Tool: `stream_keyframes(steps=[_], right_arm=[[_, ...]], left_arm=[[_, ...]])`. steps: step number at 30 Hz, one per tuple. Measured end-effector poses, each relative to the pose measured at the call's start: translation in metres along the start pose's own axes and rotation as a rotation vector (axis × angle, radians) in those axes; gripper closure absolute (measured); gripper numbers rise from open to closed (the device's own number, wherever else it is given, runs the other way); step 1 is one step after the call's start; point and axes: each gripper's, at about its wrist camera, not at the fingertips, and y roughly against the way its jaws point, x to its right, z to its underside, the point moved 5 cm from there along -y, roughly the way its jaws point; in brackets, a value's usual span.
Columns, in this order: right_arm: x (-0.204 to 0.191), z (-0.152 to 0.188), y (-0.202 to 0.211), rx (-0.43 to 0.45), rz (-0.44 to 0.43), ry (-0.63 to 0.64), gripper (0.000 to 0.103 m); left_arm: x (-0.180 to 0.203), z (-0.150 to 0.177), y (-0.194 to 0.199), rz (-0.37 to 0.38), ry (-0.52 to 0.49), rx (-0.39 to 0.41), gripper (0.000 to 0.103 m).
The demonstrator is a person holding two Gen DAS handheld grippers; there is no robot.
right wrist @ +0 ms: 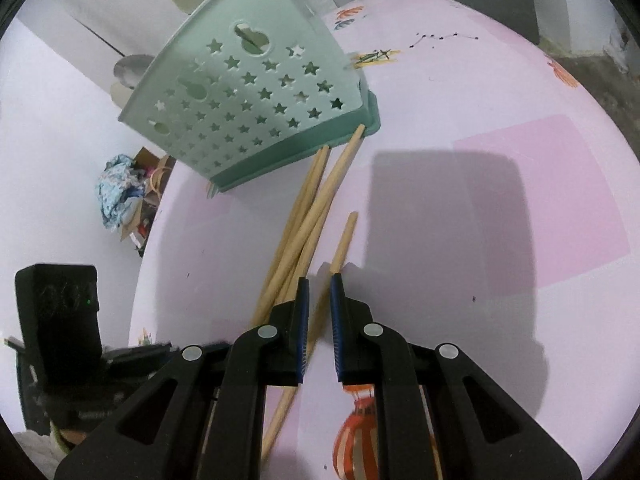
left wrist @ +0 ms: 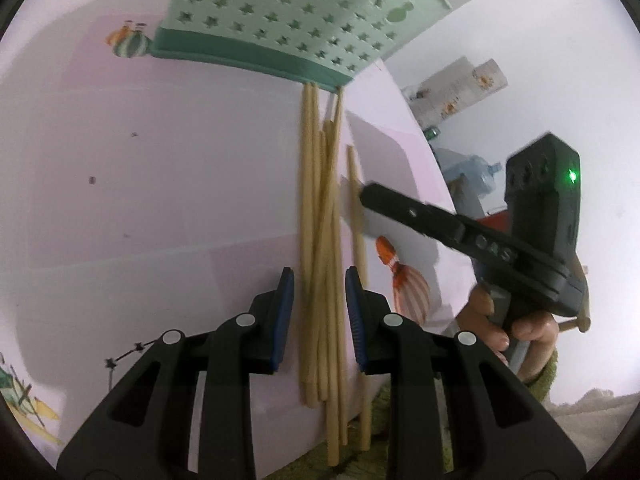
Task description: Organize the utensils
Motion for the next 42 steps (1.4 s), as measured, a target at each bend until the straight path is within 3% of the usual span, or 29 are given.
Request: stream_keyframes(steps=[11,16,18,20,28,35,42], right_arm=[[0.002,-0.005,-0.012,-0.023,-0.076,-0.034,0.091],[0.010,-0.018,-0.011,-0.011,-0.061,-0.028,0.091],[0.011,-0.020,-0.011,-0.013,-0.060,-0.025,0.091],[0.012,-0.019,-0.010,-0.008,-0.054,-0.017,0.091],[0.013,-0.016,-0.011,-0.007,-0.055,-0.005,0.091],[0.009,-0.014,-0.013,-0.004,-0.034,0.012,0.091],[-0.003,-0.020,-0.023,-0.006,-0.020,0.049,0.091]], left_arm=[[0.015,-0.006,-0.020,0.053,0.051,0.005,0.079],[0.026,-0.012,-0.033,0.085,0.066,0.004,0.079],[0.030,-0.012,-0.037,0.073,0.052,0.005,0.082],[0.029,-0.011,-0.037,0.039,0.044,0.011,0.094],[0.008,0.002,-0.011,0.013,0.060,0.056,0.098],[-0.015,0.007,0.020,0.007,0.133,0.118,0.098],[-0.028,0.022,0.015,0.049,0.201,0.083,0.098]])
